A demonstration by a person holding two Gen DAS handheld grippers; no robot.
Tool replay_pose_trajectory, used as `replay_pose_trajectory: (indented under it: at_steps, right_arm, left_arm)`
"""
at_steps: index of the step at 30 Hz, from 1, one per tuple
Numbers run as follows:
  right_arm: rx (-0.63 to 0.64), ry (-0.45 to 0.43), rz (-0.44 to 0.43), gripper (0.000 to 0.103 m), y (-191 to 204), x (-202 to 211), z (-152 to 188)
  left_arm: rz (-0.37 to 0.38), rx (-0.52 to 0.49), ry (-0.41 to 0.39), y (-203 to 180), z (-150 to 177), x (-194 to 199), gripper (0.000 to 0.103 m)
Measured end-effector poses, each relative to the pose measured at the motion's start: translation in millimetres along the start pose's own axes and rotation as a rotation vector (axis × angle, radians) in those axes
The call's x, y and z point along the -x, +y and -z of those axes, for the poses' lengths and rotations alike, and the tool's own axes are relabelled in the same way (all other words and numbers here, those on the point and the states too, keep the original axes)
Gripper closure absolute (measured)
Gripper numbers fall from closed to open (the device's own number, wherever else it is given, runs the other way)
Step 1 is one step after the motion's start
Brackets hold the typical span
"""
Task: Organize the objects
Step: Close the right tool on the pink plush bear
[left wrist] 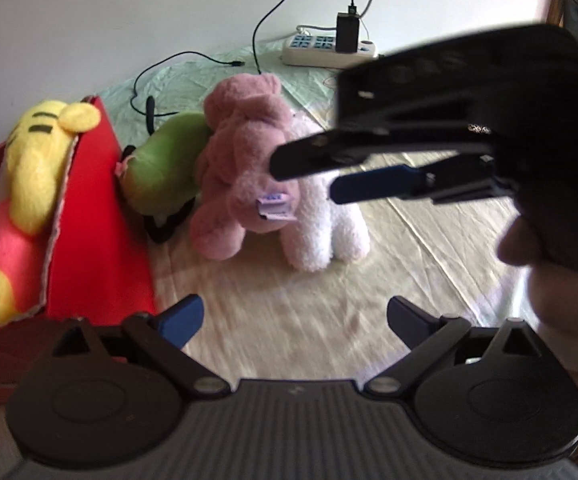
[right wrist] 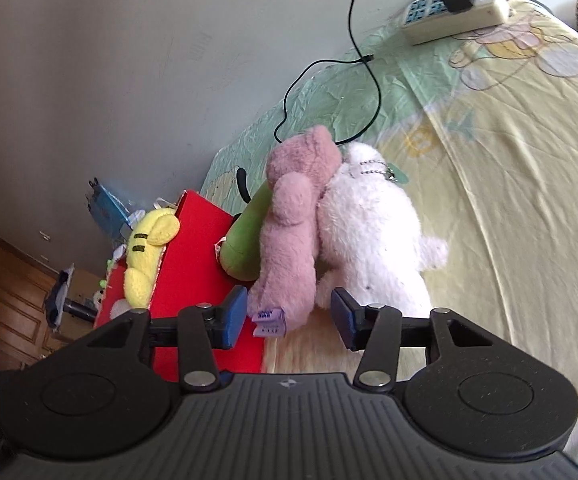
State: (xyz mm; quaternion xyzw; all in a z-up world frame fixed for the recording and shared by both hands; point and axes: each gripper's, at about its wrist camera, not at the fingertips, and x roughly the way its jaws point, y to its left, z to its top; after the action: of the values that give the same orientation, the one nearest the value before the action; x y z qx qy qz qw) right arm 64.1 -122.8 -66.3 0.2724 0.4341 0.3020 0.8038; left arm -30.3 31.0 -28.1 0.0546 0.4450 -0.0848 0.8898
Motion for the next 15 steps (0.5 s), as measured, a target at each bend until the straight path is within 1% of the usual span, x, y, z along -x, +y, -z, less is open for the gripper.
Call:
replay_pose_trajectory:
  at_steps: [3, 6, 8, 12, 15]
  right_arm:
    - [0.015, 0.020, 0.019, 0.051, 1, -15, -4]
    - [0.014, 0.041, 0.019, 0.052, -3, -24, -6]
    - [0.010, 0.061, -0.005, 0.070, -6, -28, -6]
    - [0.026, 0.074, -0.028, 0.071, -6, -24, -4]
    - [0.016, 0.084, -0.066, 0.073, -8, -15, -3]
  left_arm:
    - [-0.015, 0.002, 0.013, 4, 3, -4, 0.006]
    - [0.010, 0.012, 0.036, 9, 7, -6, 0.007]
    - [0.001, 0.007, 0.029, 10, 10, -5, 0.005]
    - [0.011, 0.004, 0.030, 11, 13, -1, 0.005]
    - [0.030, 0.011, 0.030, 12, 15, 5, 0.005]
